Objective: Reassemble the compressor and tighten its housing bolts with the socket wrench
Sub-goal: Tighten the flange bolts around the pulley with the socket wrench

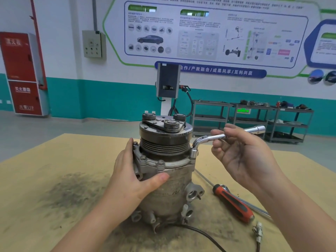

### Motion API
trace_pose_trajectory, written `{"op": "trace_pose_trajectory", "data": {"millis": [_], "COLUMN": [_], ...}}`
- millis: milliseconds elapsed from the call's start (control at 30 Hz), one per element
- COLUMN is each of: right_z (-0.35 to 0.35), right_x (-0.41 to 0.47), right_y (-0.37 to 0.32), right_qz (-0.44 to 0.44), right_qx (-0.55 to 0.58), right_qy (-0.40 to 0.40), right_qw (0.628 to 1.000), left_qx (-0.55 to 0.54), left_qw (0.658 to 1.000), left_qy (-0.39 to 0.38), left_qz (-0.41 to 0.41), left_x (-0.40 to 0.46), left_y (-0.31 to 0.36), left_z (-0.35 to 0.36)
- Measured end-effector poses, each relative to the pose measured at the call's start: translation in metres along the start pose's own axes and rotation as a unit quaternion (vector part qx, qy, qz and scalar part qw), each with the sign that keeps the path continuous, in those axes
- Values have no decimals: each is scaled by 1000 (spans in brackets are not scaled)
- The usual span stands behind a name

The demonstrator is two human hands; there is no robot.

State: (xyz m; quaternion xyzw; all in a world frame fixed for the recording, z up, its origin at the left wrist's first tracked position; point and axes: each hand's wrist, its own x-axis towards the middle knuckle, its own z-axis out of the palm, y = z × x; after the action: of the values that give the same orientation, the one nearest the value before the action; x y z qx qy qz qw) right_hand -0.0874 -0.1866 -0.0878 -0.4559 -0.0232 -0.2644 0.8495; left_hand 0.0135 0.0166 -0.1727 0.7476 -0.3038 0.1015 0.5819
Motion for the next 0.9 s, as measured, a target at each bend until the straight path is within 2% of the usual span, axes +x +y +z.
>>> {"op": "trace_pose_trajectory", "data": {"millis": [133, 233, 367, 433, 500, 600, 700, 767, 833, 900], "right_z": [-3, -4, -1, -2, -3, -4, -4, -4, -4, -2], "right_x": [2, 1, -5, -12, -17, -21, -19, -19, -23, -28], "right_y": [0, 5, 14, 21, 27, 31, 31, 33, 38, 42], "right_qz": [38, 11, -142, -242, -298, -296, -251, -263, -330, -411], "right_qx": [27, 25, -57, -114, -141, -111, -58, -60, -121, -217], "right_qy": [13, 13, -23, -46, -70, -94, -59, -38, -37, -65], "right_qw": [999, 1000, 988, 963, 941, 944, 965, 962, 935, 883], "left_qx": [11, 15, 15, 15, 17, 19, 19, 26, 37, 44], "left_qw": [1000, 1000, 1000, 1000, 1000, 1000, 1000, 999, 999, 999], "left_qy": [1, -4, -4, -3, -6, -8, -6, -1, 3, 4], "left_qz": [-6, -8, -9, -10, -11, -16, -19, -19, -17, -17], "left_x": [-1, -1, -1, -1, -1, -1, -1, -1, 0, 1], "left_y": [1, 1, 2, 3, 3, 2, 2, 2, 2, 2], "left_z": [0, -1, -1, -1, -2, -2, -2, -2, -1, -1]}}
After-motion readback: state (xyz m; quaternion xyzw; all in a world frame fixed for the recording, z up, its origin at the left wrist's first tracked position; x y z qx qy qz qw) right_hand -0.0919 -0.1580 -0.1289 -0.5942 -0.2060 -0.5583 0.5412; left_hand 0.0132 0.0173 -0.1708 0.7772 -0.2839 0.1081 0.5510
